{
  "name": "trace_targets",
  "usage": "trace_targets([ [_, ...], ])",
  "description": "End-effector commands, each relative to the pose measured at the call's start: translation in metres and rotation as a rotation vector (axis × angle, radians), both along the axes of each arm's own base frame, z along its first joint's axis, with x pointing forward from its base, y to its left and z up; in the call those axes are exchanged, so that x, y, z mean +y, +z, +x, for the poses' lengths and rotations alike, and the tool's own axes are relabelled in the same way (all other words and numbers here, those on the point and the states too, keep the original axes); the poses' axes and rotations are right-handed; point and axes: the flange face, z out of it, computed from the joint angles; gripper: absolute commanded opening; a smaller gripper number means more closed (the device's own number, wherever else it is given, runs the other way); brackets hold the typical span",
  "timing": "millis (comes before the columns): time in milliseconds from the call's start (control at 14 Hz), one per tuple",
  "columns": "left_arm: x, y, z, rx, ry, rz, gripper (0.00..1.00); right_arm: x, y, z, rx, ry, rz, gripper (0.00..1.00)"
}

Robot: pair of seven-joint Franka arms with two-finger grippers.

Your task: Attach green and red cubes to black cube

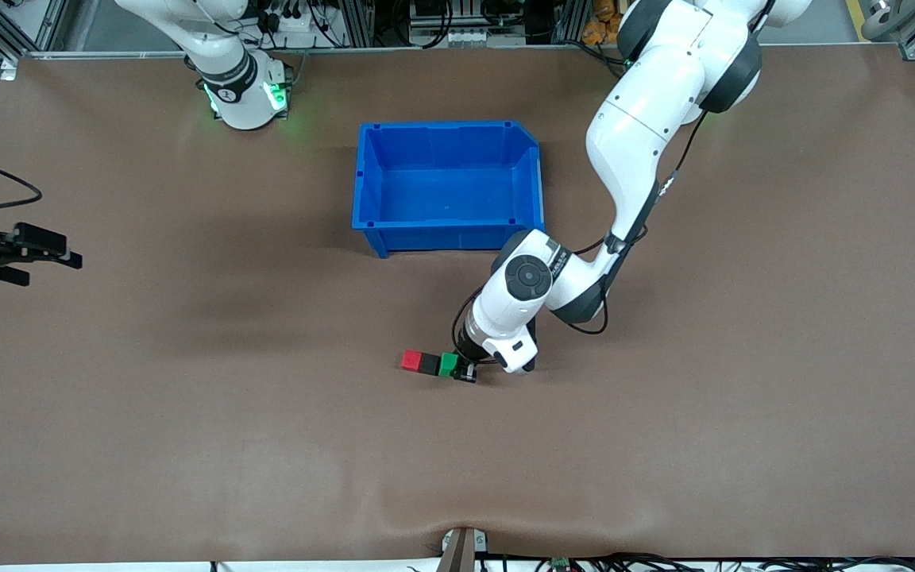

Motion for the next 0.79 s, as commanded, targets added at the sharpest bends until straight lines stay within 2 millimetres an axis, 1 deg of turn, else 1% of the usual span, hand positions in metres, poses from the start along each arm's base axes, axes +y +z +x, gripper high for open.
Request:
trace_targets([
  [0,-0.007,-0.003,-0.001,-0.001,0.016,-0.008,0.00,0.005,0.028,-0.014,0.030,-0.065,0.008,1.00],
  [143,-0.008,-0.003,-0.002,-0.001,0.016,-0.012,0.00,0.012,0.046,-0.029,0.050,-0.103,-0.010,1.00],
  [214,-0.012,-0.003,-0.005,-0.002,0.010,-0.012,0.00,0.020,0.053,-0.035,0.057,-0.095,-0.045,1.00],
  [286,-0.017,-0.004,-0.009,0.000,0.001,-0.010,0.00,0.026,0.059,-0.039,0.065,-0.085,-0.083,1.00],
  [357,-0.020,-0.009,-0.013,0.008,-0.006,-0.004,0.00,0.032,0.067,-0.045,0.069,-0.087,-0.097,1.00],
  [429,-0.021,-0.017,-0.019,0.022,-0.013,0.009,0.00,0.033,0.069,-0.049,0.086,-0.100,-0.097,1.00],
  [643,-0.022,-0.028,-0.030,0.090,-0.037,0.060,0.00,0.034,0.067,-0.051,0.109,-0.135,-0.099,1.00],
  [714,-0.022,-0.028,-0.031,0.096,-0.039,0.064,0.12,0.035,0.066,-0.052,0.125,-0.157,-0.101,1.00],
])
